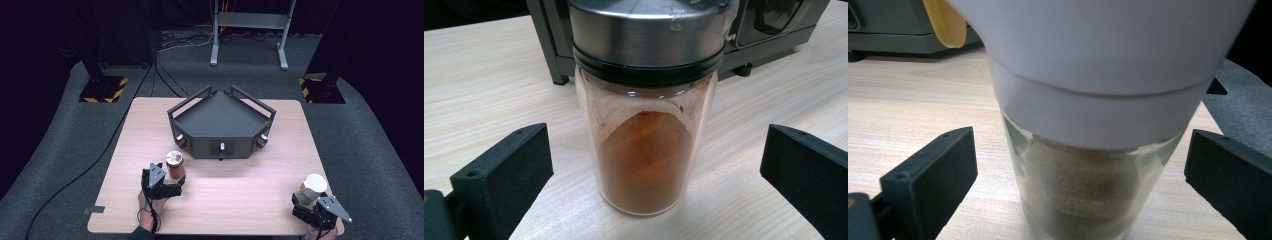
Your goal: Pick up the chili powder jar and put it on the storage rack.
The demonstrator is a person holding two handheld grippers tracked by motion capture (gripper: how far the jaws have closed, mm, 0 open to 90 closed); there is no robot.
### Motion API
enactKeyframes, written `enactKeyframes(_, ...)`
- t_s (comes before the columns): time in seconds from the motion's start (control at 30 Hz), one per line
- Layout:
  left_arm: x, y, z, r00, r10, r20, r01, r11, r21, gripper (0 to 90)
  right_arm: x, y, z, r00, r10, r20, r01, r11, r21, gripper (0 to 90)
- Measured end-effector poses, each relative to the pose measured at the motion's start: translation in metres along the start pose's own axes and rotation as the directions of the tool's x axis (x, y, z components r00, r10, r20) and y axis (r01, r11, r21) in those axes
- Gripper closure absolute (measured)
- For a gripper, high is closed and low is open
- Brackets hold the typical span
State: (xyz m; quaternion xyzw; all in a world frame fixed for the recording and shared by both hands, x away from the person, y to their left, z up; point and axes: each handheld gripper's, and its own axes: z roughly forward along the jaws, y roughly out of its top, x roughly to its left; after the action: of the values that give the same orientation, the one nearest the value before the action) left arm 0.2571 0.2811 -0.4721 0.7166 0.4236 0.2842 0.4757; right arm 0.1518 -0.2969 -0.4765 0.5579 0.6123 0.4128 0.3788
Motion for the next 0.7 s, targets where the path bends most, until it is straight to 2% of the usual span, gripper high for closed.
enactKeyframes(0.4, 0.001, 0.011, 0.003, 0.9999, -0.016, 0.006, 0.016, 0.9993, 0.032, 0.0, 0.0, 0.001, 0.0, 1.0, -0.001, -0.003, 0.001, 1.0, 0.004, 0.0)
enactKeyframes(0.7, -0.001, 0.02, 0.006, 0.9999, 0.005, 0.012, -0.006, 0.9992, 0.039, 0.0, -0.001, 0.001, 0.0, 1.0, 0.0, -0.004, 0.0, 1.0, 0.005, 0.0)
